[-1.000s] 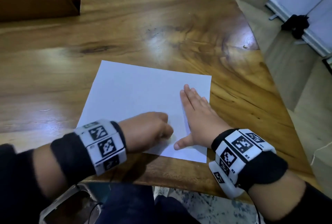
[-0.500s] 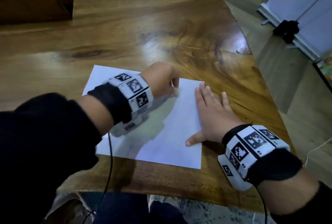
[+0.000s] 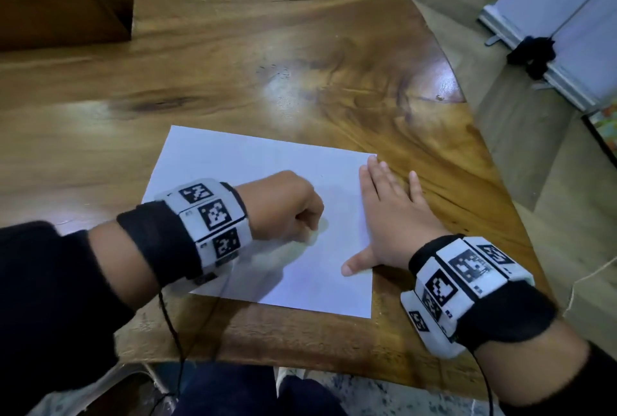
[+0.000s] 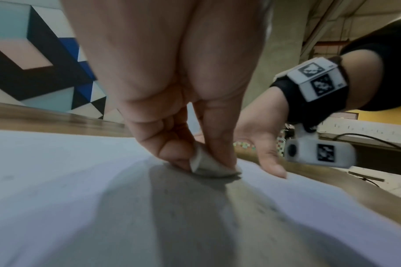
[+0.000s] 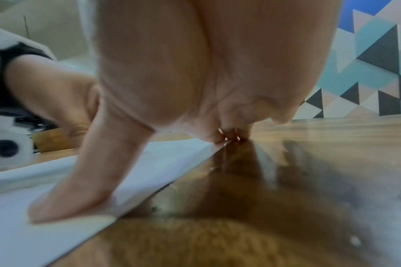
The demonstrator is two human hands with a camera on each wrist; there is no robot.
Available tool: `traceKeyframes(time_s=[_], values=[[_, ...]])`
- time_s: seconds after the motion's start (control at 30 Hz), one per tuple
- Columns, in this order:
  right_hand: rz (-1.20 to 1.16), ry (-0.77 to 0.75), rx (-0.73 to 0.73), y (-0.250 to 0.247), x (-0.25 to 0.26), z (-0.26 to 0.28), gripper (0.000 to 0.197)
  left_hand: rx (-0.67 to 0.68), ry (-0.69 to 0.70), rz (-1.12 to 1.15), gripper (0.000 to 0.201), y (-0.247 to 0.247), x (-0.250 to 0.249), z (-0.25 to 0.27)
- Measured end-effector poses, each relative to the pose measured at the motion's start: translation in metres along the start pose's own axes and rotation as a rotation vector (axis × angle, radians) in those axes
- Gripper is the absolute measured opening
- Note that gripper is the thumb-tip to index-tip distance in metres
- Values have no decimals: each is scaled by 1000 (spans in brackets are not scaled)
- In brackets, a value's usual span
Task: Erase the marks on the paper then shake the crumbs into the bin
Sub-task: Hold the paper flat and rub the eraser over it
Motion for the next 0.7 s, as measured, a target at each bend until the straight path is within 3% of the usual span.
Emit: traceKeyframes(time_s=[0.13, 0.37, 0.47, 0.6, 0.7], values=[[-1, 2, 4, 0, 0, 1, 149, -244, -11, -14, 13, -27, -6, -40], [3, 7, 27, 1, 0, -1, 150, -348, 17, -7, 16, -28, -5, -55], [5, 7, 31, 1, 0, -1, 150, -328, 50, -7, 16, -27, -10, -55], [15, 14, 42, 0, 0, 0, 148, -224, 13, -69, 16, -26, -24, -63], [1, 8, 35, 0, 0, 0, 149, -120, 48, -90, 10, -11, -29, -40]])
Point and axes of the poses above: each hand's wrist, its own z-axis away from the middle knuckle, its own y-axis out of the palm, x = y × z, the point moved 4 cm from there along -z, towards the middle knuckle, and after that the axes turned 12 degrees about z, right-handed, at the moved point
